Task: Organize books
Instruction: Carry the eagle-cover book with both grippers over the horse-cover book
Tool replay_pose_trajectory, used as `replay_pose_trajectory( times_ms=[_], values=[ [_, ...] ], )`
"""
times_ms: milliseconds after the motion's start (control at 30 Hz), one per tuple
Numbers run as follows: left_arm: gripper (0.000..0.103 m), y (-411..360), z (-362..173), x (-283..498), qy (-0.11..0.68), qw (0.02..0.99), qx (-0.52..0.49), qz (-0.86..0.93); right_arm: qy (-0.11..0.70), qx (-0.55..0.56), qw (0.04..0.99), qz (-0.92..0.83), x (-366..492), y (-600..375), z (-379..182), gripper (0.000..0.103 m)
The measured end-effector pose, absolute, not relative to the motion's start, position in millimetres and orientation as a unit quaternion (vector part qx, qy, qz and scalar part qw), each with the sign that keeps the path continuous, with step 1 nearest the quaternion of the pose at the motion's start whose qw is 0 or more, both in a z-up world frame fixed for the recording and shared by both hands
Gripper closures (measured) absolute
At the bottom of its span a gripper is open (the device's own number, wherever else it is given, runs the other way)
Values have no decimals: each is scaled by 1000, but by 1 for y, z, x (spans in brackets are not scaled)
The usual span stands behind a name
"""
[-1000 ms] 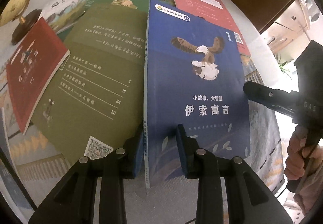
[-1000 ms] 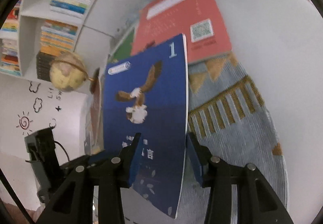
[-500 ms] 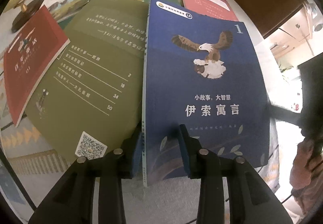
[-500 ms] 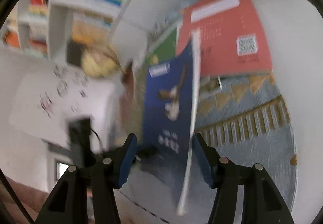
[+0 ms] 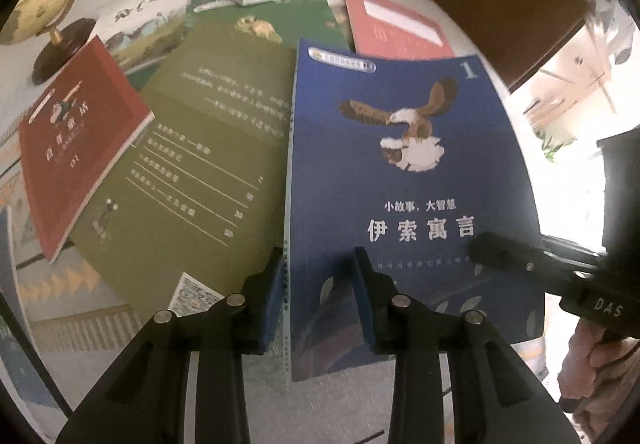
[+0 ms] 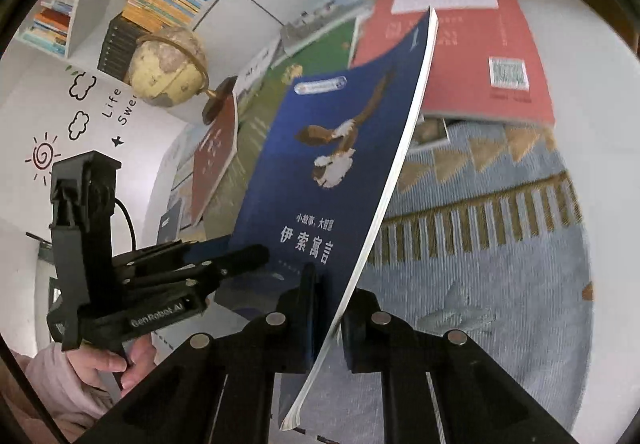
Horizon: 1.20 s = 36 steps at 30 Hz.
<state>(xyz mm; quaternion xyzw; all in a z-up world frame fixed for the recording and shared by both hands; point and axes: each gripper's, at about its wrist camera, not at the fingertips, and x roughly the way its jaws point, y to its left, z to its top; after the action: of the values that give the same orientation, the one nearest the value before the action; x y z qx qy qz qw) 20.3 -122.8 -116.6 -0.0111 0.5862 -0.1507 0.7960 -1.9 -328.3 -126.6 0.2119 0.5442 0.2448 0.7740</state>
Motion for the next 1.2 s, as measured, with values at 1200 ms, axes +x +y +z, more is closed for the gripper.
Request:
replay_pose_trajectory(
  times_ms=[1200],
  values=[
    [74,33,-31,-5,504,855,-76,-94,479,110,815,307,6,-175,-31,90]
  ],
)
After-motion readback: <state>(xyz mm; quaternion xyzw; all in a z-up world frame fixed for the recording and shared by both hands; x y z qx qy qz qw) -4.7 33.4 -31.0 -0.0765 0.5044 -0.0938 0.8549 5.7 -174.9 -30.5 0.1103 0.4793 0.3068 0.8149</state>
